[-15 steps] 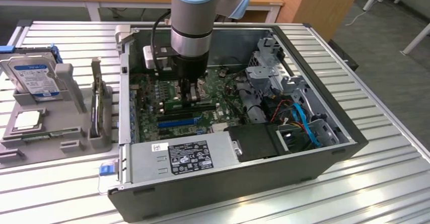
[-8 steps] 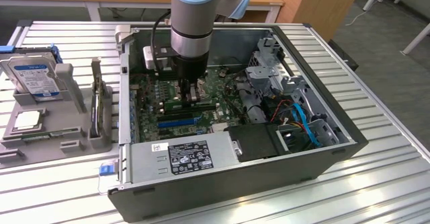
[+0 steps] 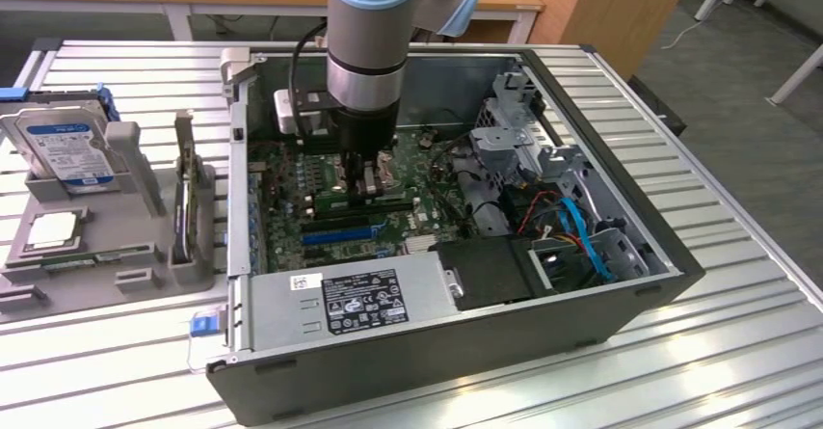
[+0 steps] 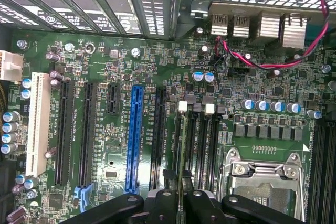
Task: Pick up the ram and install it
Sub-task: 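Insert the ram into the slot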
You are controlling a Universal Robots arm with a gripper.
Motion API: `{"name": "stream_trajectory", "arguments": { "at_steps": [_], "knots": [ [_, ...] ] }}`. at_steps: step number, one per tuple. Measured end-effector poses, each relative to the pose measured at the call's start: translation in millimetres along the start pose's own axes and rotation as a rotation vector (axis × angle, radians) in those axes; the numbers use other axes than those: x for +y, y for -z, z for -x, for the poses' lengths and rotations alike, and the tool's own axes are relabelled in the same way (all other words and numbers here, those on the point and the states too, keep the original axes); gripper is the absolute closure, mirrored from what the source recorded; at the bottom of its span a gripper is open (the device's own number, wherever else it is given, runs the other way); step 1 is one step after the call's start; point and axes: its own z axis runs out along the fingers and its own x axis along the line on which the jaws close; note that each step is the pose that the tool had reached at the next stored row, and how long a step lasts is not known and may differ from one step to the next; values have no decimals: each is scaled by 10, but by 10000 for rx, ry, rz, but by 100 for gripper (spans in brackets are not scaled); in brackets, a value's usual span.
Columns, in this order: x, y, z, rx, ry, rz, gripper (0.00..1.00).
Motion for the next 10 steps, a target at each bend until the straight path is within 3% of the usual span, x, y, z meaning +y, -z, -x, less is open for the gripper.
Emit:
{"name": "stream_trajectory", "arguments": {
  "at_steps": [10],
  "knots": [
    [1,11,1,-5,0,-2,86]
  ]
}}
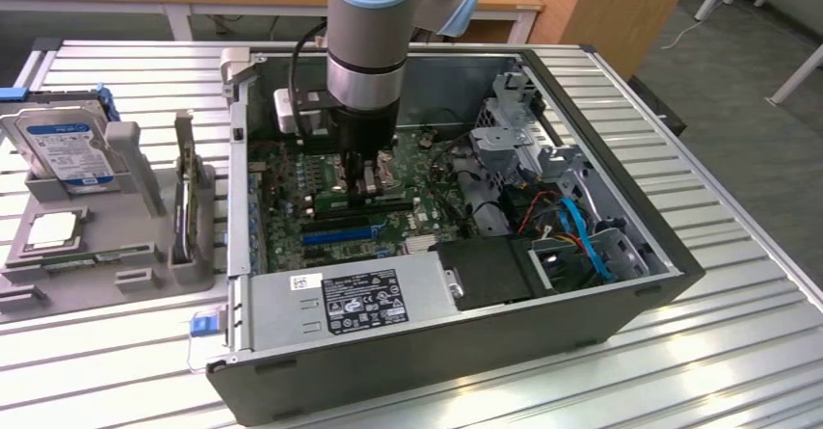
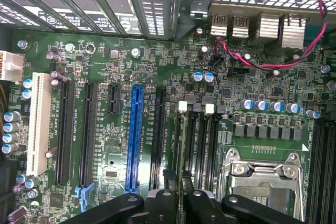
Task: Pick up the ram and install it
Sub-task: 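Insert the ram into the slot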
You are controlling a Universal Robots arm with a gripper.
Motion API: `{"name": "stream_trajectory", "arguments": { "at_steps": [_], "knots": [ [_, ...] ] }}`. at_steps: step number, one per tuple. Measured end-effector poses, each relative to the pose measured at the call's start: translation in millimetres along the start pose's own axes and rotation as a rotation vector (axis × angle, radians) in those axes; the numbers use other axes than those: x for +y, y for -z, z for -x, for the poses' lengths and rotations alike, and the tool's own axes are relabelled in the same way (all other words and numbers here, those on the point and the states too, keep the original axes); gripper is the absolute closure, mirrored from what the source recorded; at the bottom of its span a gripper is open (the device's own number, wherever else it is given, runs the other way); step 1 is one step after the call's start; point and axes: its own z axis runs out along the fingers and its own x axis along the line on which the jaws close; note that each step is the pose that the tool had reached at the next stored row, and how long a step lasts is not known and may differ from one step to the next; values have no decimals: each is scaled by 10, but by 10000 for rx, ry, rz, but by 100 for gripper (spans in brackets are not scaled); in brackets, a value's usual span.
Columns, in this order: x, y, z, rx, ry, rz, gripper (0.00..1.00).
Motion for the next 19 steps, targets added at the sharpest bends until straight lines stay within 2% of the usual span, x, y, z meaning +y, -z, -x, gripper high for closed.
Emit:
{"name": "stream_trajectory", "arguments": {
  "at_steps": [19],
  "knots": [
    [0,-28,0,16,116,3,86]
  ]
}}
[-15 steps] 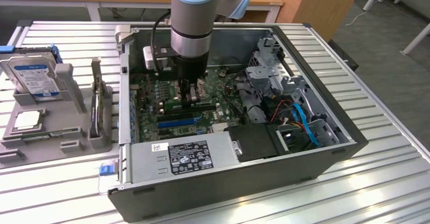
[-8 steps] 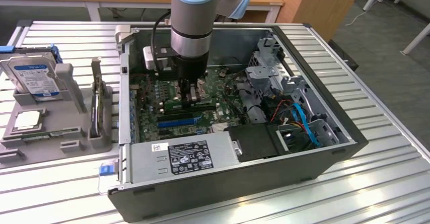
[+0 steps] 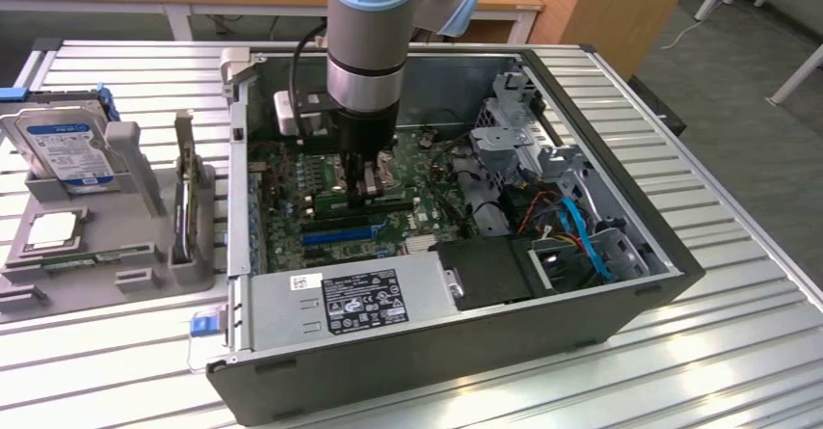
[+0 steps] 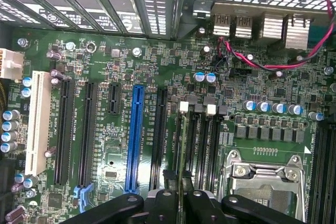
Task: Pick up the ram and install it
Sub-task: 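Insert the ram into the slot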
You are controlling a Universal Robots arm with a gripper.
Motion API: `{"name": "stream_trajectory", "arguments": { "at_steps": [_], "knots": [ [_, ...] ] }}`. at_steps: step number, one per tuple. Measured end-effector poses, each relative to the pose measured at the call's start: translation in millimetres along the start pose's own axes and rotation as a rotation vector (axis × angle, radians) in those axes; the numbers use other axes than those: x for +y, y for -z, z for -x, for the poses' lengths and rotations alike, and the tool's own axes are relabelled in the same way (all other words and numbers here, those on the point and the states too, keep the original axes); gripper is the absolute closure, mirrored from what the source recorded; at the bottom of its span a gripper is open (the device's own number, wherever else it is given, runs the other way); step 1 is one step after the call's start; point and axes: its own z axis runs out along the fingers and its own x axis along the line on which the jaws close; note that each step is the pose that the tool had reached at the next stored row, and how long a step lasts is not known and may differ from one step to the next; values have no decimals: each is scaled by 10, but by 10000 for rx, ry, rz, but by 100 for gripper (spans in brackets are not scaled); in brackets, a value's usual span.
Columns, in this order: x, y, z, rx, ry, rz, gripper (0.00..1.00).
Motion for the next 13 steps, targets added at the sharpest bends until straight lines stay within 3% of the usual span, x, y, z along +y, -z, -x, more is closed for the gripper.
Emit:
{"name": "stream_trajectory", "arguments": {
  "at_steps": [13],
  "knots": [
    [4,43,1,15,-1,0,86]
  ]
}}
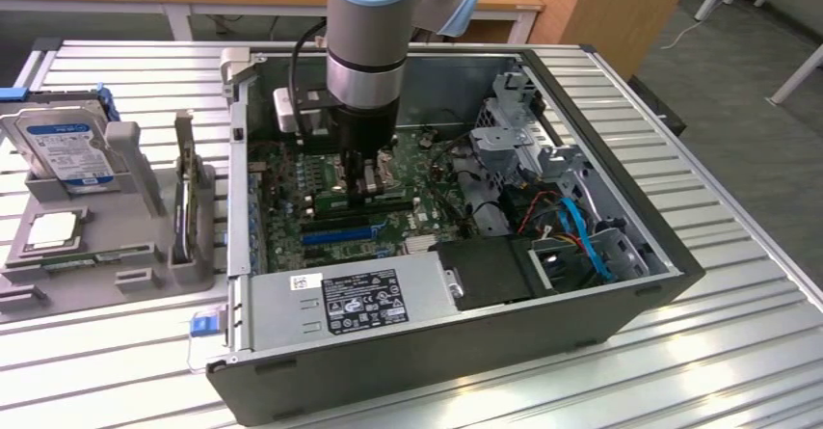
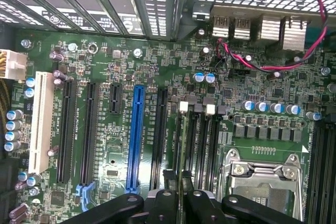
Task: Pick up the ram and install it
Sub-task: 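Insert the ram into the slot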
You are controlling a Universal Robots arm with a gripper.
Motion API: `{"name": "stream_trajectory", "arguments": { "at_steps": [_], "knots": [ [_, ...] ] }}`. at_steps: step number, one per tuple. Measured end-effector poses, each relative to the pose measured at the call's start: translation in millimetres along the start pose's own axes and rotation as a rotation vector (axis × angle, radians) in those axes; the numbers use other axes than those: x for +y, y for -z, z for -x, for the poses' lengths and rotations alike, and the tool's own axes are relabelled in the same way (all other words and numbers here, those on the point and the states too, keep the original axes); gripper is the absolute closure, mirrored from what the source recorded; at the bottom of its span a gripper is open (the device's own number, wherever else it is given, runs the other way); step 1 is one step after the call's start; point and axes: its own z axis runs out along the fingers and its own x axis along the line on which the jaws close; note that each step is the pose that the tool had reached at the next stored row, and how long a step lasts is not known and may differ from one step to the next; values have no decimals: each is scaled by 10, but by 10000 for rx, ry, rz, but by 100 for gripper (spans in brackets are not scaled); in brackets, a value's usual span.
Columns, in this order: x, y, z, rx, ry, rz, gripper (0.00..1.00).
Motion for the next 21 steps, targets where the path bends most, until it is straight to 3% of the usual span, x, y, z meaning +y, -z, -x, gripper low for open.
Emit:
{"name": "stream_trajectory", "arguments": {
  "at_steps": [21],
  "knots": [
    [3,-20,0,47,3,4,86]
  ]
}}
